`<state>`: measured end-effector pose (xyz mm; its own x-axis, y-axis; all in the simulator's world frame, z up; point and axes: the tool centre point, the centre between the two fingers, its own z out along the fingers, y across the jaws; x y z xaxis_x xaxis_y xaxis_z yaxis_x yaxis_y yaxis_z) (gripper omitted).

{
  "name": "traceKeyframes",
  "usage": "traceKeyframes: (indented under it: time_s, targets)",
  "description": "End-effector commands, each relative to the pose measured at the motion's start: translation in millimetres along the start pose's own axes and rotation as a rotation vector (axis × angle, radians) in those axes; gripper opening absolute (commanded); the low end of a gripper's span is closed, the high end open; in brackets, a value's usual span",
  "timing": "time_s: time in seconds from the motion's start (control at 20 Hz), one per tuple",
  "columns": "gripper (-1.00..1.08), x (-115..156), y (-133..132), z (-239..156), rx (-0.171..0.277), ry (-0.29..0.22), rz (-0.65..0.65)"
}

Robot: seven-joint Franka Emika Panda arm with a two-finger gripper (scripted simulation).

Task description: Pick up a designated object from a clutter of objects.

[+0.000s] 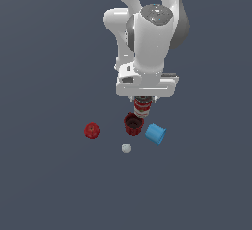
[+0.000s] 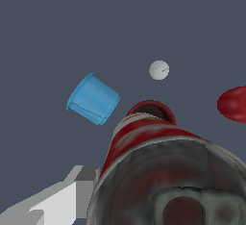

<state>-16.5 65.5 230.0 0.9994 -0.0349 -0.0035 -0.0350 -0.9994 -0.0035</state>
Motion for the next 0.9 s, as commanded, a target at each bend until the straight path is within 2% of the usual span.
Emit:
traceKeyframes:
  time_s: [0.0,0.5,0.85]
  targets:
    - [-1.0,3,26,-22,0.001,0.003,-0.001]
    - [-1.0,18,127,-101,0.0,0.003,0.0]
    - [-1.0,27,174,-137,-0.002,0.003,0.0]
